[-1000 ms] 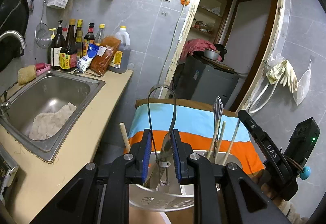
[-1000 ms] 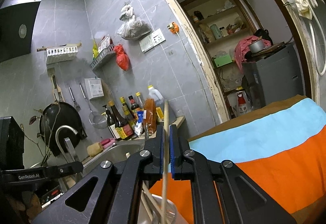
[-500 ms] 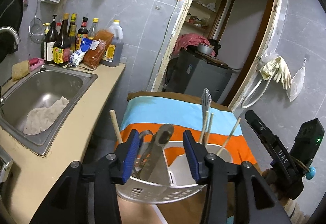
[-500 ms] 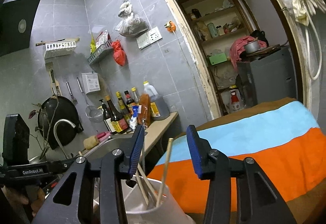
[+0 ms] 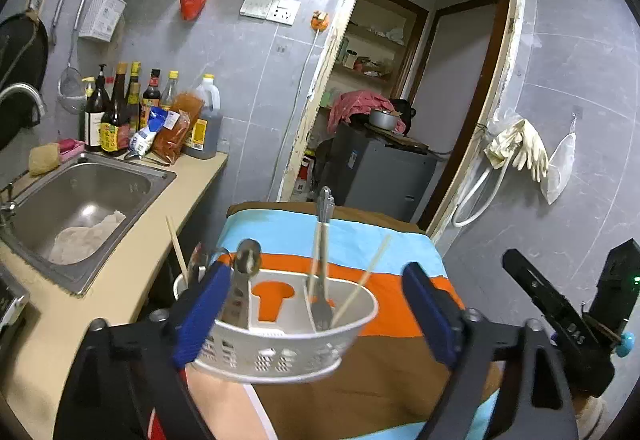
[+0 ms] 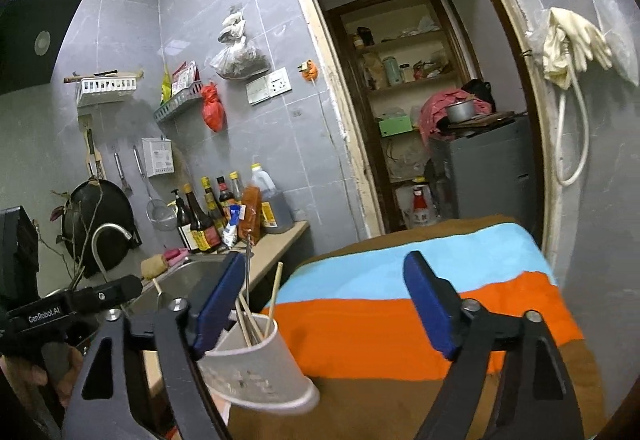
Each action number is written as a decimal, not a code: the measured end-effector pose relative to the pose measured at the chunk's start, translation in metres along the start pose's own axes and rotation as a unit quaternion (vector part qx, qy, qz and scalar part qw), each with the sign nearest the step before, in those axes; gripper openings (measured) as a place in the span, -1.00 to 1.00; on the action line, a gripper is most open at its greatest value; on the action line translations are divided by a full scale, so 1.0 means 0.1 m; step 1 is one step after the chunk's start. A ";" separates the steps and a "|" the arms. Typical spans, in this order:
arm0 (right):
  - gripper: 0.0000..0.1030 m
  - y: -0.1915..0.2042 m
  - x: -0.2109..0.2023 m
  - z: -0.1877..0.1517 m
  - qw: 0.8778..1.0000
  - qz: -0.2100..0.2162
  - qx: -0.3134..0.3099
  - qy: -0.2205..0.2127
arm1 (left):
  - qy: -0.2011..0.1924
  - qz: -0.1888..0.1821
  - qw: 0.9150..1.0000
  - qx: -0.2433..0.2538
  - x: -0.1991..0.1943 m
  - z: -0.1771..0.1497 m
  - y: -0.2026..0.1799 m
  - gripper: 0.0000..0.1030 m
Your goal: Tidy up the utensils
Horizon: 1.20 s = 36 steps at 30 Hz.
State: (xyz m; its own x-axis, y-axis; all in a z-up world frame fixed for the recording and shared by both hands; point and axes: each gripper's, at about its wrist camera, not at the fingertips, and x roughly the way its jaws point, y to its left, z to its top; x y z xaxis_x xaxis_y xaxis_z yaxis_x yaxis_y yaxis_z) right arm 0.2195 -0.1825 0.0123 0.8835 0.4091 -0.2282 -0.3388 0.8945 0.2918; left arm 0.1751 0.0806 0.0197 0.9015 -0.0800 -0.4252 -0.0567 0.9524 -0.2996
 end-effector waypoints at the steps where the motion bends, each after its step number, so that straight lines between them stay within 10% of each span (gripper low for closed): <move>1: 0.62 -0.02 -0.09 0.02 1.000 -0.003 -0.001 0.001 | -0.004 0.005 1.000 0.002 -0.08 -0.03 -0.07 0.85; 21: 0.97 -0.09 -1.75 -0.03 0.997 -0.068 -0.029 0.018 | -0.013 0.057 0.998 0.032 -1.17 -0.72 -0.69 0.99; 36: 0.97 -0.20 -2.01 -0.22 0.995 -0.086 -0.018 0.037 | -0.021 0.070 0.996 0.042 -1.37 -0.92 -0.79 0.99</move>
State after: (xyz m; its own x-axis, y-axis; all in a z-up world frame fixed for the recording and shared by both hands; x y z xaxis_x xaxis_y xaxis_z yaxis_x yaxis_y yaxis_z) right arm 0.0413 -0.2791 0.0319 0.9039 0.2595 -0.3400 -0.1967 0.9580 0.2085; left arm 0.0165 -0.0103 0.0229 0.9041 0.0663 -0.4221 -0.1494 0.9746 -0.1671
